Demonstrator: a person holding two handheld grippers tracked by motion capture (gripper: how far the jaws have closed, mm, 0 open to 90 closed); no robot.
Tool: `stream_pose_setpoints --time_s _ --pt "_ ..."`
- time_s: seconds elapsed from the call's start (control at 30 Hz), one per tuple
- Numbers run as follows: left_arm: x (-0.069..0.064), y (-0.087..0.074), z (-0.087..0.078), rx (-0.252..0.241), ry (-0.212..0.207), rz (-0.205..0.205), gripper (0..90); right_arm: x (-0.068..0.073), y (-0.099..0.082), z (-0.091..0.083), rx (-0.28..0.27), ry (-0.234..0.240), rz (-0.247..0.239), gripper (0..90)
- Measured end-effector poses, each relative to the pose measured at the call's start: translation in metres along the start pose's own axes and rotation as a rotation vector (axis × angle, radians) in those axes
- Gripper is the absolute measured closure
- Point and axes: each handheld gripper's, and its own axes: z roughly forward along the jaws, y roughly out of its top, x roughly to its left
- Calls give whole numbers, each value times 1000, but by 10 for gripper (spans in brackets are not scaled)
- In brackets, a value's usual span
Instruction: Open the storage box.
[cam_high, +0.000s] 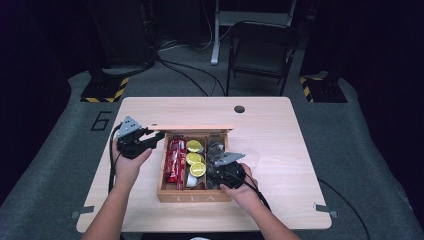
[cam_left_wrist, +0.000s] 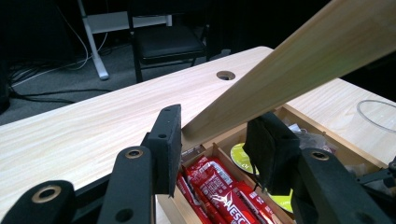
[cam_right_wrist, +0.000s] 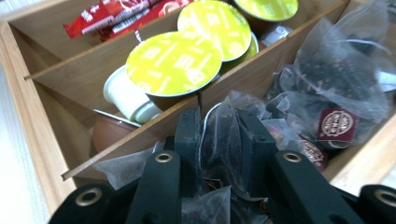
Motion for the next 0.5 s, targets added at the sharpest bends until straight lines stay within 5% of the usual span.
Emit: stream_pose_setpoints --time_s 0.5 --pt "0 0 0 0 -2 0 560 3 17 -48 -169 -4 -8 736"
